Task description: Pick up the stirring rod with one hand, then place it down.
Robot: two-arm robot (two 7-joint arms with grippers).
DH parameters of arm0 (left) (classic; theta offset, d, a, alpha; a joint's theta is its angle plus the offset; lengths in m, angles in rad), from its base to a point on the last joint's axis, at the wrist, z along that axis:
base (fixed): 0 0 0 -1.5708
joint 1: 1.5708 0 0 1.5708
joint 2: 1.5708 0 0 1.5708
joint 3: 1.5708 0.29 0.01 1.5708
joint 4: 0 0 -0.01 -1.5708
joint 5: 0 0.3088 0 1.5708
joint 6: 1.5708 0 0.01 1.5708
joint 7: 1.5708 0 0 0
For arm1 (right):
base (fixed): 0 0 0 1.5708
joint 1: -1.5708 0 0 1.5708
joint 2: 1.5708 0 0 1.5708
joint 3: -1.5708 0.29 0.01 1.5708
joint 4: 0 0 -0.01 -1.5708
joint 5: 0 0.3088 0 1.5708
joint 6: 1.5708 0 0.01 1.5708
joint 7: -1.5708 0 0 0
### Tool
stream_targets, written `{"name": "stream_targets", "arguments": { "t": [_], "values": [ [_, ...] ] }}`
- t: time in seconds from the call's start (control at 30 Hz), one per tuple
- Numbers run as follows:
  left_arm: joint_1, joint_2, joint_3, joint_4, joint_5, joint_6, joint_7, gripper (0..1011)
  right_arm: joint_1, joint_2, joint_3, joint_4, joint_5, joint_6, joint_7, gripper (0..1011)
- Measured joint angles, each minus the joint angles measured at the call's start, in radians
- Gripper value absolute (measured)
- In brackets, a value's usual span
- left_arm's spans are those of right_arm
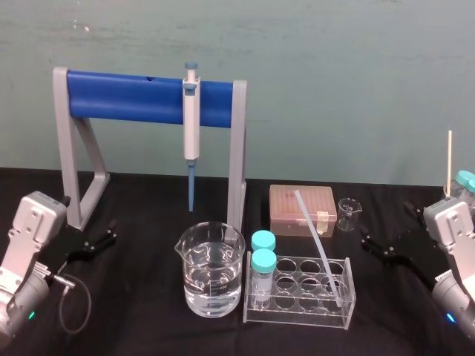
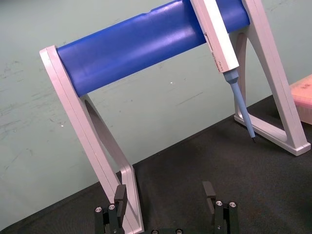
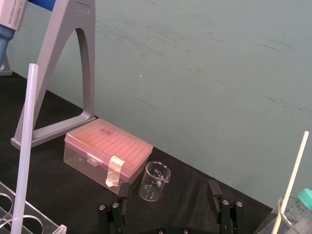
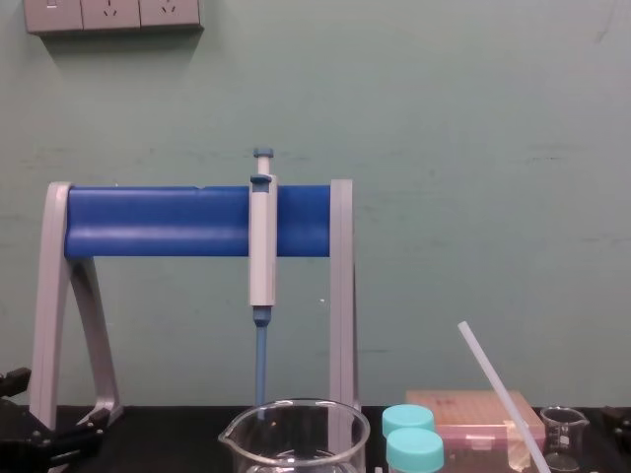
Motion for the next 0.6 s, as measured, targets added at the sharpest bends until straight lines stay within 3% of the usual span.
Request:
{"name": "stream_targets", "arguments": {
  "t": [0.6],
  "values": [
    [0.000, 0.000, 0.000, 0.000, 0.000, 0.000, 0.000, 1001, 0.000, 0.000, 0.000, 0.000, 0.000, 0.000, 0.000, 1003]
  ]
}}
